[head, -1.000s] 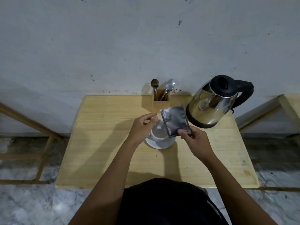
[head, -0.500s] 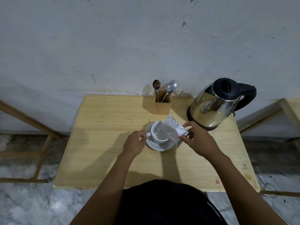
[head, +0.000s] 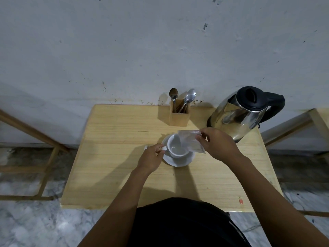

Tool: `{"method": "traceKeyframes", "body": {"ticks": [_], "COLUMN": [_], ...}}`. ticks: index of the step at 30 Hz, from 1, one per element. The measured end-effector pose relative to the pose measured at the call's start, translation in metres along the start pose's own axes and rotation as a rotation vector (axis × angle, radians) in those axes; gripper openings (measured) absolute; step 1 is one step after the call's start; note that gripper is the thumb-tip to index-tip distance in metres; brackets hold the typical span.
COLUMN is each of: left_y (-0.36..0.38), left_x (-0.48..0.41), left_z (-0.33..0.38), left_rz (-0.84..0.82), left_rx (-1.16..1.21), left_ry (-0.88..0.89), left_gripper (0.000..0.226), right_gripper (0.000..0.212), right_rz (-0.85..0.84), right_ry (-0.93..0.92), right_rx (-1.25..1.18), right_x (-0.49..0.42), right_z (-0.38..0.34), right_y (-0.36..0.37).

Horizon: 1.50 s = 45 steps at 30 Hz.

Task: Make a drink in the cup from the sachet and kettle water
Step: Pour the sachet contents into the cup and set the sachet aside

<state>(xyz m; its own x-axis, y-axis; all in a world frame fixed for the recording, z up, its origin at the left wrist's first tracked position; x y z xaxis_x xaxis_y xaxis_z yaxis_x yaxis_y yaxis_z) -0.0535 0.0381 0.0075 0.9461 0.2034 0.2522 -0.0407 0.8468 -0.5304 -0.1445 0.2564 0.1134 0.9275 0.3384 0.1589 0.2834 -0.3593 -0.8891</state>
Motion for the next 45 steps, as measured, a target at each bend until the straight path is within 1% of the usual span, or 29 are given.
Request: {"method": "traceKeyframes", "body": {"ticks": [7,13,20,33,37,39,42,45], "left_y": [0.002,0.002,0.003,-0.003,-0.012,-0.014,-0.014,-0.014], "left_x": [-0.001,-0.002,-0.002,0.004,-0.001,-0.006,-0.014,-0.019], "left_z": [-0.002,-0.005,-0.004,0.012,0.027,0.039,0.049,0.051], "left_rz": [-0.003,-0.015,-0.006,-0.022,0.032,0.051,0.073,0.065], "left_rx": [0.005,-0.006,0.010,0.002,-0.080,-0.076,-0.035,-0.039], "left_ry": [0.017,0.011,0.017,0.014,0.084,0.152,0.202,0.199], "left_gripper": [0.031,0.031,0.032,0.035,0.048,0.044,0.025,0.022], "right_gripper": [0.025,0.023,0.021,0.018,0.021,0.024,0.025,0.022], "right_rz": [0.027,0.110,0.125,0.138,0.111,0.089,0.094,0.116], "right_ry": [-0.101,-0.178,-0.127,-0.119,-0.149,-0.185,-0.233,-0.245], "right_rx": [0.092,0.188,0.160,0.190,0.208,0.223,0.226,0.193], "right_x": [-0.008,-0.014,-0.020,-0.020,-0.021,-0.022,-0.022,-0.022], "right_z": [-0.009,-0.015,-0.019,-0.026,-0.029,-0.031,-0.036,-0.036], "right_y": [0.000,-0.001,-0.002,0.002,-0.001,-0.001,-0.003,-0.004]}}
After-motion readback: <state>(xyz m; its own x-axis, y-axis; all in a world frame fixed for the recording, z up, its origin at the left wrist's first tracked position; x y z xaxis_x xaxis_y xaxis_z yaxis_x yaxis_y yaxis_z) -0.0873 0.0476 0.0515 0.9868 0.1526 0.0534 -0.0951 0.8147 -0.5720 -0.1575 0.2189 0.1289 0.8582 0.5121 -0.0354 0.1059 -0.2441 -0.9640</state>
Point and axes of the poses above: each hand's wrist, its own x-axis away from the middle knuckle, its own y-axis out of the palm, z = x × y, the point moved 2 cm from there along -x, towards the middle knuckle, and after that the axes turned 8 degrees about y, right-handed, at the moved point
